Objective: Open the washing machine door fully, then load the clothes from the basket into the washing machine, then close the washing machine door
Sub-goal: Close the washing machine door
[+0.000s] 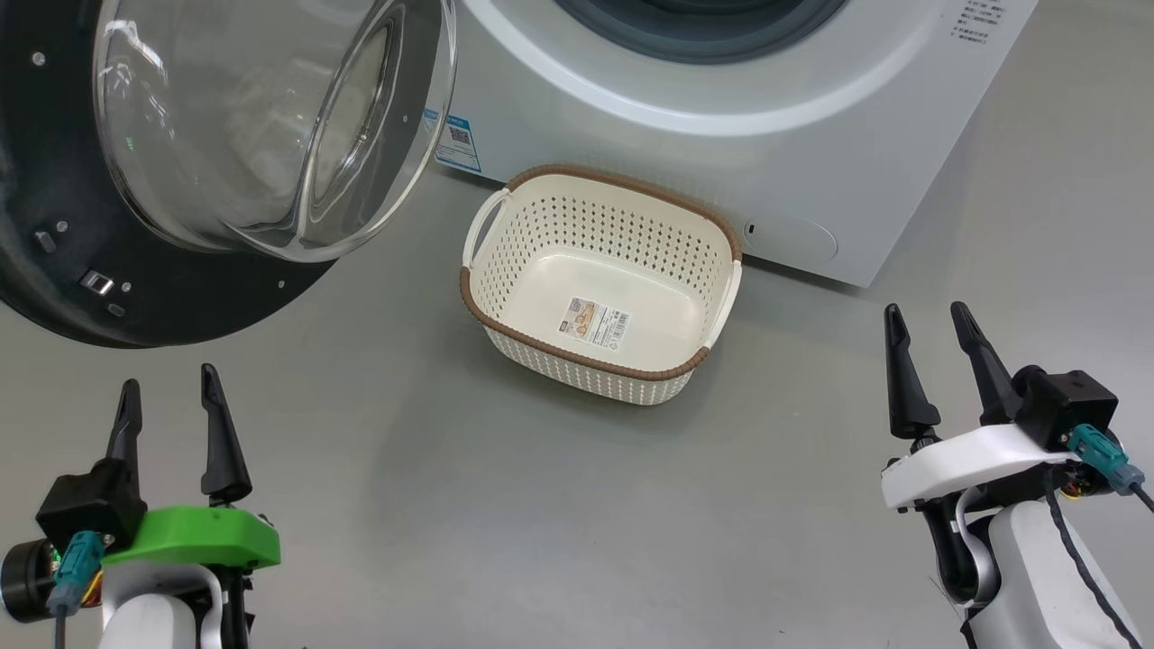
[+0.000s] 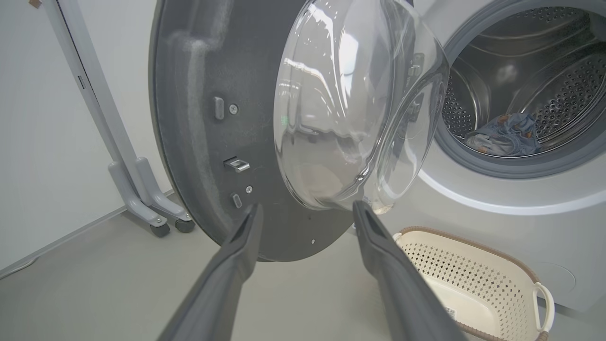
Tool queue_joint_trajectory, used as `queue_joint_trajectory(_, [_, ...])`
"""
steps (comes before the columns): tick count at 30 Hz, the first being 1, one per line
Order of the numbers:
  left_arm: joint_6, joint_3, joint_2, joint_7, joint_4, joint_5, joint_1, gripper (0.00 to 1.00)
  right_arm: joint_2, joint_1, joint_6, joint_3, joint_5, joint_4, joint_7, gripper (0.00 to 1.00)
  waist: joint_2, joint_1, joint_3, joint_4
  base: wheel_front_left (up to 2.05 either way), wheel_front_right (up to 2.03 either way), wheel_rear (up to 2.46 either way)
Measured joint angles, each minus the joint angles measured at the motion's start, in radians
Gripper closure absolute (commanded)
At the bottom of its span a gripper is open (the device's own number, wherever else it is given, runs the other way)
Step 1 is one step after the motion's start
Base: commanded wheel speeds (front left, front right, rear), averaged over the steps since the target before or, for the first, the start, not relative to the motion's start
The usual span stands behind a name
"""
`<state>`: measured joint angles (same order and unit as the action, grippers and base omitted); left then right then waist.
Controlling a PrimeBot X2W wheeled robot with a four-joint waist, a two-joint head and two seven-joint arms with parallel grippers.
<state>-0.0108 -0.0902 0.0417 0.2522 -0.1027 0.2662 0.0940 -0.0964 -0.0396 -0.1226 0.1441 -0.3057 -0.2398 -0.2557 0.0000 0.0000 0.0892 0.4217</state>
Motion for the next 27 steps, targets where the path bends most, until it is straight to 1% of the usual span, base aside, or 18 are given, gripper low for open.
queue_joint_trajectory(4, [-0.007,-0.001,0.000,0.000,0.010,0.000,0.001,0.00,0.000,-0.001,0.000,0.000,0.000,-0.003,0.000,0.00,0.0000,0.0000,0.001,-0.001,0.00,0.00,0.00])
queue_joint_trajectory(5, [-0.007,0.000,0.000,0.000,0.010,0.002,0.002,0.34,0.000,-0.001,0.000,0.000,0.000,-0.003,0.000,0.00,0.0000,0.0000,0.001,-0.001,0.00,0.00,0.00])
queue_joint_trajectory(6, [-0.007,0.000,0.000,0.000,0.010,0.004,0.004,0.78,0.000,-0.002,0.000,0.000,0.000,-0.004,0.000,0.00,0.0000,0.0000,0.001,-0.001,0.00,0.00,0.00])
queue_joint_trajectory(7, [-0.007,0.000,0.000,0.000,0.010,0.006,0.006,1.00,0.000,-0.003,0.000,0.000,0.000,-0.005,0.000,0.00,0.0000,0.0000,0.001,-0.001,0.00,0.00,0.00])
queue_joint_trajectory(15, [-0.007,-0.005,0.000,0.000,0.009,0.044,0.012,1.00,0.000,-0.011,0.000,0.001,0.000,-0.007,0.000,0.00,0.0000,0.0000,0.002,-0.006,0.00,0.00,0.00])
queue_joint_trajectory(17, [-0.007,-0.013,0.000,0.000,0.010,0.086,0.012,1.00,0.000,-0.013,0.000,0.001,0.000,-0.007,0.000,0.00,0.0000,0.0000,0.003,-0.007,0.00,0.00,0.00])
queue_joint_trajectory(21, [-0.006,-0.064,-0.001,0.000,0.036,0.147,0.007,1.00,0.000,-0.013,0.000,-0.001,0.000,-0.007,0.000,0.00,0.0000,0.0000,0.005,-0.008,0.00,0.00,0.00])
queue_joint_trajectory(24, [0.007,-0.114,-0.002,0.000,0.059,0.151,-0.008,1.00,0.000,-0.013,0.000,-0.002,0.000,-0.007,0.000,0.00,0.0000,0.0000,0.006,-0.007,0.00,0.00,0.00])
queue_joint_trajectory(27, [0.029,-0.157,0.006,0.000,0.074,0.157,-0.039,1.00,0.000,-0.013,0.000,-0.002,0.000,-0.007,0.000,0.00,0.0000,0.0000,0.007,-0.008,0.00,0.00,0.00])
